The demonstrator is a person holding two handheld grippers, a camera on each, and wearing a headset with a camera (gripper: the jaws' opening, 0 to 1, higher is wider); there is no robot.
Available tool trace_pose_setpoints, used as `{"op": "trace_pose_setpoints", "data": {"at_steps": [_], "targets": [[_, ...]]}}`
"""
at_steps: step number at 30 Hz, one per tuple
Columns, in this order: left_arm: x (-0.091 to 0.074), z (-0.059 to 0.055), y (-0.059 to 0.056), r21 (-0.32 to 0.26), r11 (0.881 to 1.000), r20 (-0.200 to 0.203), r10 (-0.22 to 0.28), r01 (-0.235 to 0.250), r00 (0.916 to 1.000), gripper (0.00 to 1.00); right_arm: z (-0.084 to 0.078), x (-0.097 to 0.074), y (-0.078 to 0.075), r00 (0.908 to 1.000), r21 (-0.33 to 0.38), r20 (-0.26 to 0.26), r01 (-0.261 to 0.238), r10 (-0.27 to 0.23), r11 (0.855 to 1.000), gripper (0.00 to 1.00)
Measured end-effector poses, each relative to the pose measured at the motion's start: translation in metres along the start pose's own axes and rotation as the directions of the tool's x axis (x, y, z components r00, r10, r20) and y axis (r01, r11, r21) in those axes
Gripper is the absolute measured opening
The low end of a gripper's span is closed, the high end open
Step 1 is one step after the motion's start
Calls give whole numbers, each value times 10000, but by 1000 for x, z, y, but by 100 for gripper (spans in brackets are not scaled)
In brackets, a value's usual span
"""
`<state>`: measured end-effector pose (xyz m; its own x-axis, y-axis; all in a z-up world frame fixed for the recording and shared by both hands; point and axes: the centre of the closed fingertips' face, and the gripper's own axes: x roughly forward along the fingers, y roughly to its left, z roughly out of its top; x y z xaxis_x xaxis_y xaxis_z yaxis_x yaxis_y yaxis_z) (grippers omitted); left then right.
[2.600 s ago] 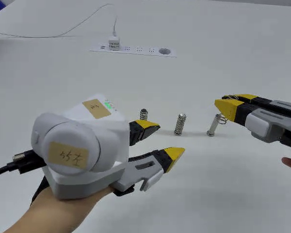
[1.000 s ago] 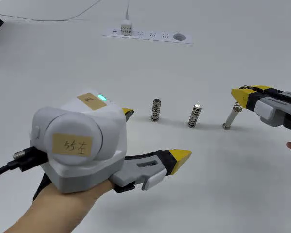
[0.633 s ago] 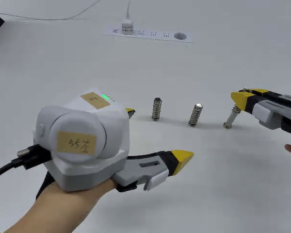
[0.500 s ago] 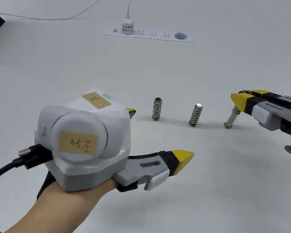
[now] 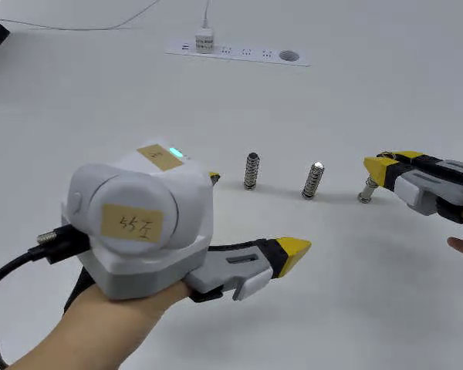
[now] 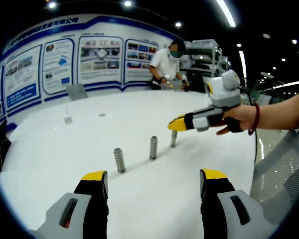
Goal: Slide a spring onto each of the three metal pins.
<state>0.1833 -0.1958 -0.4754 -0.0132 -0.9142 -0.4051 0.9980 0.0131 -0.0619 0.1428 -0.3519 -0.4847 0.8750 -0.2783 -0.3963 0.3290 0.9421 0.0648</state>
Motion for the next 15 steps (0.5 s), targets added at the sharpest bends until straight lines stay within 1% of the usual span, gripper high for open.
{"op": "trace_pose_setpoints", "data": {"at_steps": [4,8,12,15], "targets": [[0,1,1,-112,9999,81,28,-27,10000,76,-7,4,1,9999,162,-147,-24,27,9999,12],[1,0,0,-63,10000,14,15,-14,10000,76,-11,6,1,9996,107,-278,7,-4,9999,12],[1,-1,0,-75,10000,1,16,-16,10000,76,-19,9,-1,9989,214,-455,73,-63,9997,12],[1,-2,0,-88,10000,-38,11,-11,10000,76,-21,9,0,9986,224,-519,73,-61,9997,12]]}}
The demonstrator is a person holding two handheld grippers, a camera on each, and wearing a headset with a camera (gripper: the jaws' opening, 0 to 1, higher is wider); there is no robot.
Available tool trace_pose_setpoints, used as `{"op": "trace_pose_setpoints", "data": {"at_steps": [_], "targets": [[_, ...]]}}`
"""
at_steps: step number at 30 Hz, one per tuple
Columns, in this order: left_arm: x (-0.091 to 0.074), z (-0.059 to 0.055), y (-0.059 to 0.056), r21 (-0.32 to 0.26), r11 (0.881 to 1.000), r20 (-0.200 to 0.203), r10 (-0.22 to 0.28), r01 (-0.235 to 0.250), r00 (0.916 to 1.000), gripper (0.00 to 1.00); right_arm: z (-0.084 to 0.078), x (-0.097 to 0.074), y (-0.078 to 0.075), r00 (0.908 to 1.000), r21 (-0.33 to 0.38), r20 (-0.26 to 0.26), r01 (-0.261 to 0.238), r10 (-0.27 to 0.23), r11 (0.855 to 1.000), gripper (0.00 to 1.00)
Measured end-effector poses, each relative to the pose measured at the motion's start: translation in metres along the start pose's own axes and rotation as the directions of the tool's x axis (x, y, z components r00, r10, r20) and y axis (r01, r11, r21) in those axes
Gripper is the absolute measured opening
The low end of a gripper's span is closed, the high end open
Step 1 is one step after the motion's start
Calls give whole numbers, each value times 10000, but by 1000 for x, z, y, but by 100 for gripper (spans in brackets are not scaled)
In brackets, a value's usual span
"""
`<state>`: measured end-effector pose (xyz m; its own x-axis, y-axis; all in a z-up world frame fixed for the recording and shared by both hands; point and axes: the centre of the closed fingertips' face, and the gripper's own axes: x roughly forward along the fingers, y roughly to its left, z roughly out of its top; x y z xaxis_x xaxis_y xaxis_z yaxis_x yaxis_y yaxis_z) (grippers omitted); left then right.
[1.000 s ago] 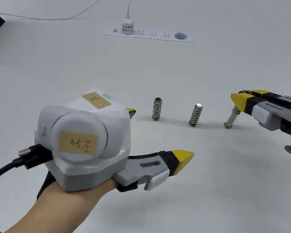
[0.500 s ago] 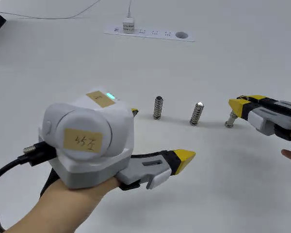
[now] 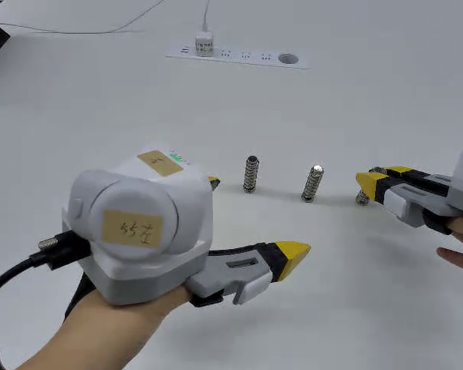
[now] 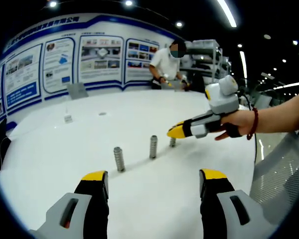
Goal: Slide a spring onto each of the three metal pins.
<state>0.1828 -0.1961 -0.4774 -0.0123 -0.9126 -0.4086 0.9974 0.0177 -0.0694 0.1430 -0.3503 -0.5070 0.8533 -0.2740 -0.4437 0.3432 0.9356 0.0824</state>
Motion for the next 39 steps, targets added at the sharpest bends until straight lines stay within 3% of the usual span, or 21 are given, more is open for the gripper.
{"op": "trace_pose_setpoints", "data": {"at_steps": [12,23,29,39], "targets": [[1,-1,1,-96,9999,-9,35,-35,10000,76,-5,0,1,9998,35,-182,-5,5,10000,14],[-1,-4,7,-114,9997,-165,196,-198,9997,76,2,-19,8,9996,129,-294,14,-10,9999,35],[-4,1,12,-102,9993,-173,350,-352,9992,76,7,-33,13,9997,118,-240,-45,48,9999,49],[-15,11,16,-248,9989,-148,399,-402,9991,77,16,-57,24,9996,197,-108,-252,254,9995,61]]}}
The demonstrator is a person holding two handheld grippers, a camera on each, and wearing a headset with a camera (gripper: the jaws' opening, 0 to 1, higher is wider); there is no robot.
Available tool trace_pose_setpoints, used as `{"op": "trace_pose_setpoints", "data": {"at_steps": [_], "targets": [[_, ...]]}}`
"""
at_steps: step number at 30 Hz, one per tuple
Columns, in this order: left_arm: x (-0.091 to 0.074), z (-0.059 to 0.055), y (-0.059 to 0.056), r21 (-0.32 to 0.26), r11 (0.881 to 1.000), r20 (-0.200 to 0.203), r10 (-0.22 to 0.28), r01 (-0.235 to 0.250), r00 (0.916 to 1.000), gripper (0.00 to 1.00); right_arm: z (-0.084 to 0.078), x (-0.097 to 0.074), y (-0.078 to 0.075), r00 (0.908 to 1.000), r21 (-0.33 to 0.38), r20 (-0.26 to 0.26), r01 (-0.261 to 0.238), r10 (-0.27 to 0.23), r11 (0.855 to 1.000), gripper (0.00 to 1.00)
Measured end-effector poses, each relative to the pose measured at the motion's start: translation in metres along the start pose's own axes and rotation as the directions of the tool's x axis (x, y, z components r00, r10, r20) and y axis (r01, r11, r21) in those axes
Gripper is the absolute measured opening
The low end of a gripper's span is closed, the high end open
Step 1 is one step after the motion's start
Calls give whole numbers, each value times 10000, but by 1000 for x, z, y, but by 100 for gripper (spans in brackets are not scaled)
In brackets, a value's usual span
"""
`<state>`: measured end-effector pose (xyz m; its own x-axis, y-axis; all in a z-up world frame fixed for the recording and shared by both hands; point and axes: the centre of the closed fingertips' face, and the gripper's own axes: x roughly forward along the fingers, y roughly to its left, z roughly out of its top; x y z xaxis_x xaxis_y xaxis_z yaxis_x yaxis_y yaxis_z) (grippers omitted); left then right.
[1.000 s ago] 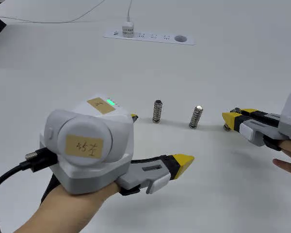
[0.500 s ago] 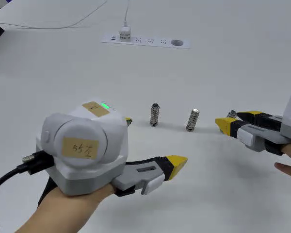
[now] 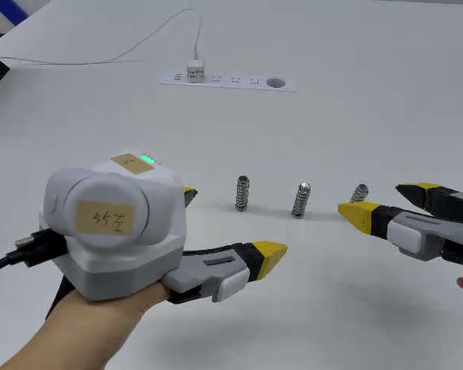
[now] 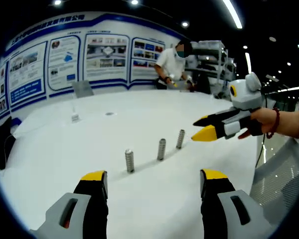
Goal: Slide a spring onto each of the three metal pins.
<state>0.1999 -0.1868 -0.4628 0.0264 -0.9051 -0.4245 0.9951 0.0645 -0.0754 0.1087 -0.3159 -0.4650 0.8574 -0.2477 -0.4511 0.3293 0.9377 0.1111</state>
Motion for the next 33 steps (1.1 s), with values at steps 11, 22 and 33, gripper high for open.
{"op": "trace_pose_setpoints", "data": {"at_steps": [11,22,33], "targets": [[-16,6,4,42,9999,-16,156,-156,9999,80,1,-23,17,9997,226,-8,-234,235,9995,69],[-28,3,-2,34,9999,-160,101,-101,9998,80,-3,-44,23,9997,588,25,-255,254,9979,76],[-37,-3,0,315,9986,-327,444,-434,9985,80,-4,-58,35,9981,263,280,-550,542,9981,79]]}}
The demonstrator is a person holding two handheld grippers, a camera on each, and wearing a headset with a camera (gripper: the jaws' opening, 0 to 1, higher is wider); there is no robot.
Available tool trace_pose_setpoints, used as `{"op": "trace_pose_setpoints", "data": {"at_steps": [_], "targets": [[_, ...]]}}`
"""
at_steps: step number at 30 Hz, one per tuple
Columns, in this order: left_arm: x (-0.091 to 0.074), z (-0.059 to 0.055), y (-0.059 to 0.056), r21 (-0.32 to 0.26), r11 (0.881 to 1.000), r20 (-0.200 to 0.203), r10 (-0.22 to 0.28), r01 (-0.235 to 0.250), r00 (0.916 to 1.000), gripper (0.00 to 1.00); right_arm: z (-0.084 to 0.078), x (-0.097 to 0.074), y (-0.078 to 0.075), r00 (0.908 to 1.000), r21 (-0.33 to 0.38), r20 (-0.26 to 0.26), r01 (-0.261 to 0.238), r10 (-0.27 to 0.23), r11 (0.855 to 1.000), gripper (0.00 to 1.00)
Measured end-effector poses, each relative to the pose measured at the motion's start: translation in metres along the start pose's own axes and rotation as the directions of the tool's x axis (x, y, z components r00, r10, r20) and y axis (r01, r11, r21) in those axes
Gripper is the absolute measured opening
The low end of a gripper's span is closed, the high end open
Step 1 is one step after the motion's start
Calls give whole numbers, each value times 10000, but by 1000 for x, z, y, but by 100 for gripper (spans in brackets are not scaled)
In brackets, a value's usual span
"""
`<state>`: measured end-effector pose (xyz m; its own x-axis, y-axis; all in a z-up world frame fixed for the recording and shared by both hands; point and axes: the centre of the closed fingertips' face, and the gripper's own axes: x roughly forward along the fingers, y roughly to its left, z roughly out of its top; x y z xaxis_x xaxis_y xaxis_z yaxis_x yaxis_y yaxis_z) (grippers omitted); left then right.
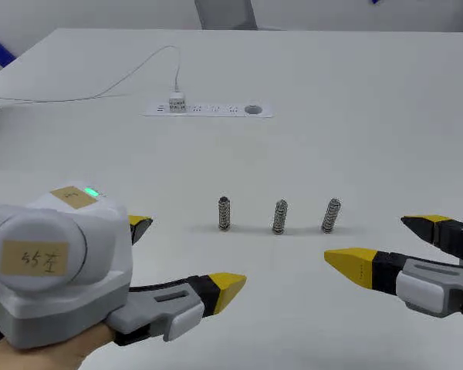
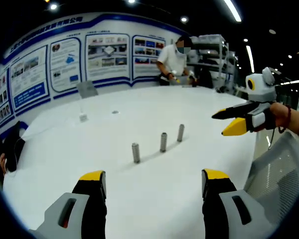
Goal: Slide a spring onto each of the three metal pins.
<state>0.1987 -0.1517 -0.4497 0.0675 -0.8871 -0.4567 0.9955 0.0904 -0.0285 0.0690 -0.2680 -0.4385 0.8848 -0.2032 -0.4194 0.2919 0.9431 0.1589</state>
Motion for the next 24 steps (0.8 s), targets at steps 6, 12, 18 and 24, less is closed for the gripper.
{"op": "trace_pose_setpoints", "data": {"at_steps": [6,12,18,24], "targets": [[-6,0,1,-53,9999,45,113,-112,9999,80,-8,-4,6,9996,-527,-265,-4,-10,9986,80],[-10,1,-1,-194,9997,113,114,-111,9999,78,-13,-6,10,9989,-597,-469,-100,72,9982,80],[-12,-2,-2,-165,9998,35,124,-124,9999,78,-13,-7,12,9990,-570,-430,-113,89,9983,81],[-13,-7,-3,-207,9997,-139,124,-127,9998,79,-17,-7,12,9980,-712,-636,-69,23,9974,81]]}}
